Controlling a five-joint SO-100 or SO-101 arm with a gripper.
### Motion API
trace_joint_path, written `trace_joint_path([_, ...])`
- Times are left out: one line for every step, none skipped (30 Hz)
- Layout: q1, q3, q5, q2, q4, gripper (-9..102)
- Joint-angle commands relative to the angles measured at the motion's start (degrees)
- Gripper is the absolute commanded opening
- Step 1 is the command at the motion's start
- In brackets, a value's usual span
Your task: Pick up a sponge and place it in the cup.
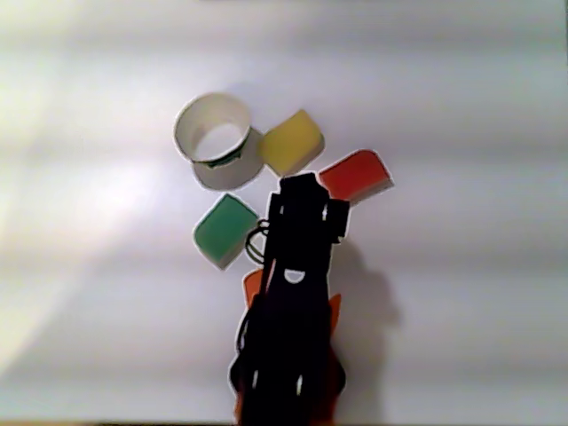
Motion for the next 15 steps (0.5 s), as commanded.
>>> trace_joint_path([-0.5,-2.9,-5.7,-0.4,1.2,0])
trace_joint_path([-1.0,-3.2,-7.6,-0.9,1.3,0])
trace_joint_path([-1.2,-3.3,-9.0,-1.1,1.3,0])
trace_joint_path([-1.4,-3.6,-10.4,-1.3,1.3,0])
trace_joint_path([-1.4,-4.1,-11.7,-1.8,1.3,0])
trace_joint_path([-1.4,-4.7,-13.0,-2.5,1.3,0])
trace_joint_path([-1.2,-5.8,-14.3,-3.6,1.5,0])
trace_joint_path([-1.0,-7.2,-15.6,-5.2,1.8,0])
trace_joint_path([-0.7,-8.9,-17.0,-7.2,1.9,0])
trace_joint_path([-0.3,-10.7,-18.5,-9.6,2.0,0])
trace_joint_path([0.1,-12.5,-19.7,-12.0,2.0,0])
trace_joint_path([0.5,-14.0,-20.4,-13.7,2.0,0])
trace_joint_path([1.1,-15.0,-21.1,-15.1,1.8,0])
trace_joint_path([1.6,-15.7,-21.4,-15.9,1.6,0])
trace_joint_path([2.1,-15.8,-21.9,-16.3,1.2,0])
